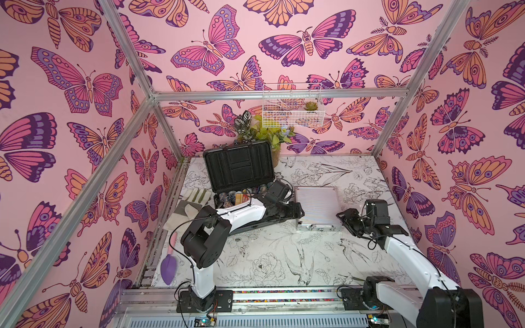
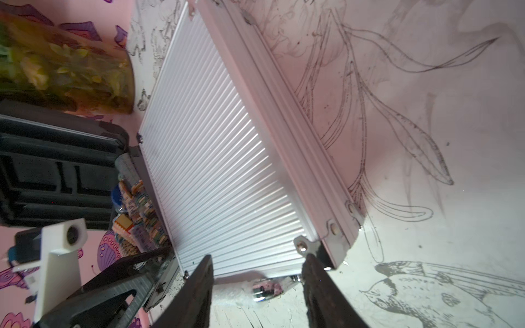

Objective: Open the poker set cases
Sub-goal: Open the fastener on the poker set case.

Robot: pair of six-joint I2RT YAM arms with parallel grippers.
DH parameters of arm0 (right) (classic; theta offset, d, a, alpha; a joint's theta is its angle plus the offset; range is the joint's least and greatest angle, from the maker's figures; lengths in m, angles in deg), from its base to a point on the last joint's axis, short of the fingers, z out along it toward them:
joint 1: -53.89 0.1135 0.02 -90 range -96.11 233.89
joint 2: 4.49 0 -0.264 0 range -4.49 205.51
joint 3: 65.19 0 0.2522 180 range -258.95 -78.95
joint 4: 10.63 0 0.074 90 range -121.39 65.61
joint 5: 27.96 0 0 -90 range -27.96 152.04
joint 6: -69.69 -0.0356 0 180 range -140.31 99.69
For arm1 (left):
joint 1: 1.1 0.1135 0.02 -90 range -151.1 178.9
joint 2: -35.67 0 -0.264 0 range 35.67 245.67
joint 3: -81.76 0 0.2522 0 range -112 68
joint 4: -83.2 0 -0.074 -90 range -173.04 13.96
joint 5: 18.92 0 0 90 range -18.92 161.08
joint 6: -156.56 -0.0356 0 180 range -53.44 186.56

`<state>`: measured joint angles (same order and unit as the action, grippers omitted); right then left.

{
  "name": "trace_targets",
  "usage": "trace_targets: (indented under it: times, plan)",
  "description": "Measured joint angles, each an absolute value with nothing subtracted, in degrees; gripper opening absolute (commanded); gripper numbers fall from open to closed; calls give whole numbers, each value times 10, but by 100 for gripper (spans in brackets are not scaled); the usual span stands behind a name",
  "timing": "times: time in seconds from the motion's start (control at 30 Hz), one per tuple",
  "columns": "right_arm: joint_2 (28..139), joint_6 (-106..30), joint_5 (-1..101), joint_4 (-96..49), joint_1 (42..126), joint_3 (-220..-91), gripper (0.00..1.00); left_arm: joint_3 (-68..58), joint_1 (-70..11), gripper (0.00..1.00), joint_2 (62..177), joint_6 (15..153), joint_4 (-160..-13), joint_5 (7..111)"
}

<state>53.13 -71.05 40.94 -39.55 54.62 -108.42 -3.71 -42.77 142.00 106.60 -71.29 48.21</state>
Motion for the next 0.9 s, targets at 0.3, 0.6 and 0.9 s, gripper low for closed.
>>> trace_targets:
  times: [0.3, 0.6, 0.9]
  plan:
    - [480, -723, 391, -391, 574, -1021, 46, -41, -428, 69, 1425, 1080, -717, 471]
    - [458, -760, 396, -337, 635, -991, 48, -51, -442, 59, 1422, 1050, -717, 494]
    - [467, -787, 408, -284, 663, -981, 50, -93, -479, 53, 1444, 989, -710, 531]
